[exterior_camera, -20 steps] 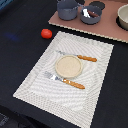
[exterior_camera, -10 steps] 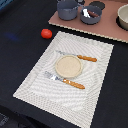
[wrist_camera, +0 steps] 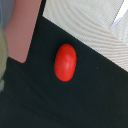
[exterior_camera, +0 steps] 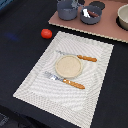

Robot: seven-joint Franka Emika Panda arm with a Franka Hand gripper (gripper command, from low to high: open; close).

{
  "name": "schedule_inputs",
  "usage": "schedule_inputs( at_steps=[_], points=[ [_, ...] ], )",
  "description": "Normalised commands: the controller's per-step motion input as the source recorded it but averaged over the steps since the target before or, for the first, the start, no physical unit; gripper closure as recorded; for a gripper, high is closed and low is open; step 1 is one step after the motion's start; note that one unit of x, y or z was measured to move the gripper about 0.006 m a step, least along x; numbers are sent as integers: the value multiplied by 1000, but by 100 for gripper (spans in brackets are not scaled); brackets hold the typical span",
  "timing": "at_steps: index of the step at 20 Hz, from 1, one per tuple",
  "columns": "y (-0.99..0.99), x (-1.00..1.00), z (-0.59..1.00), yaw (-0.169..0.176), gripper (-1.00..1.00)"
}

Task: Place the fish, sausage, and tomato into the frying pan.

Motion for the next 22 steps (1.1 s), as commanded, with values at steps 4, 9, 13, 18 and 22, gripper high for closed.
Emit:
schedule_inputs(
  at_steps=[4, 9, 13, 18, 22],
  points=[
    [-445, -657, -426, -63, -100],
    [-411, -706, -481, -60, -100],
    [-338, -783, -574, -50, -100],
    [-250, -838, -569, -45, -100],
    [-136, -896, -471, -42, -100]
  ],
)
